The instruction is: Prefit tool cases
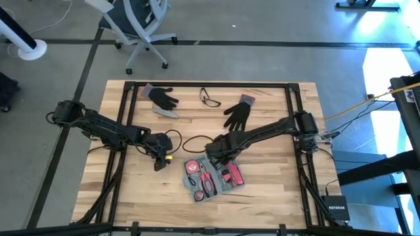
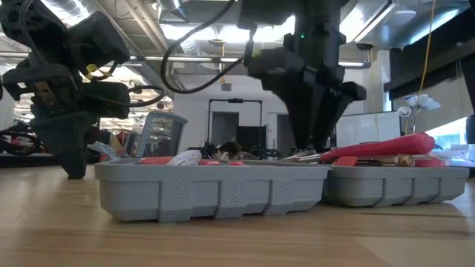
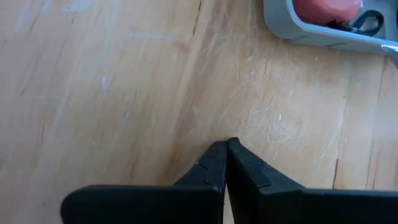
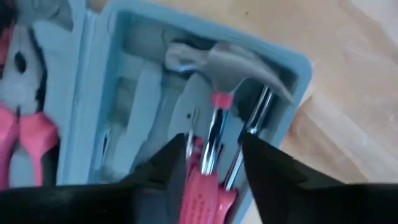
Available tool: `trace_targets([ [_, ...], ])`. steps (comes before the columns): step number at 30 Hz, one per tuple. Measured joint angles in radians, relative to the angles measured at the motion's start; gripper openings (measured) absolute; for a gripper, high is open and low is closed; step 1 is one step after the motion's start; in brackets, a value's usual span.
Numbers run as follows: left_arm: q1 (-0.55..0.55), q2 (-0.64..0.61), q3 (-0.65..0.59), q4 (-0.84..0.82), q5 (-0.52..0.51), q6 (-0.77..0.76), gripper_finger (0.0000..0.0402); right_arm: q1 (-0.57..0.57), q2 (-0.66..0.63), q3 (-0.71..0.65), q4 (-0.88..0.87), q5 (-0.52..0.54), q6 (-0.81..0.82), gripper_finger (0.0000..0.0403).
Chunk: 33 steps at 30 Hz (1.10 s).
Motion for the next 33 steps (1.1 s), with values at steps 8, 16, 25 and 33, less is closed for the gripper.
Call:
trace_targets([
  [8,0.001,0.000,0.000,-0.002,0.013,-0.036,0.0000,0.000,0.048,0.000,0.018,-0.013,-0.045,0.0158],
  [16,0.001,0.000,0.000,-0.003,0.018,-0.061,0.0000,-0.002,0.062,0.001,0.059,0.026,-0.079,0.0045],
  [25,0.000,0.000,0.000,-0.003,0.020,-0.066,0.0000,-0.001,0.054,0.002,0.055,0.003,-0.096,0.0008],
  [33,0.000,0.000,0.000,-0.002,0.022,-0.059,0.0000,-0.002,0.046,0.052,0.039,-0.091,-0.119,0.0006],
])
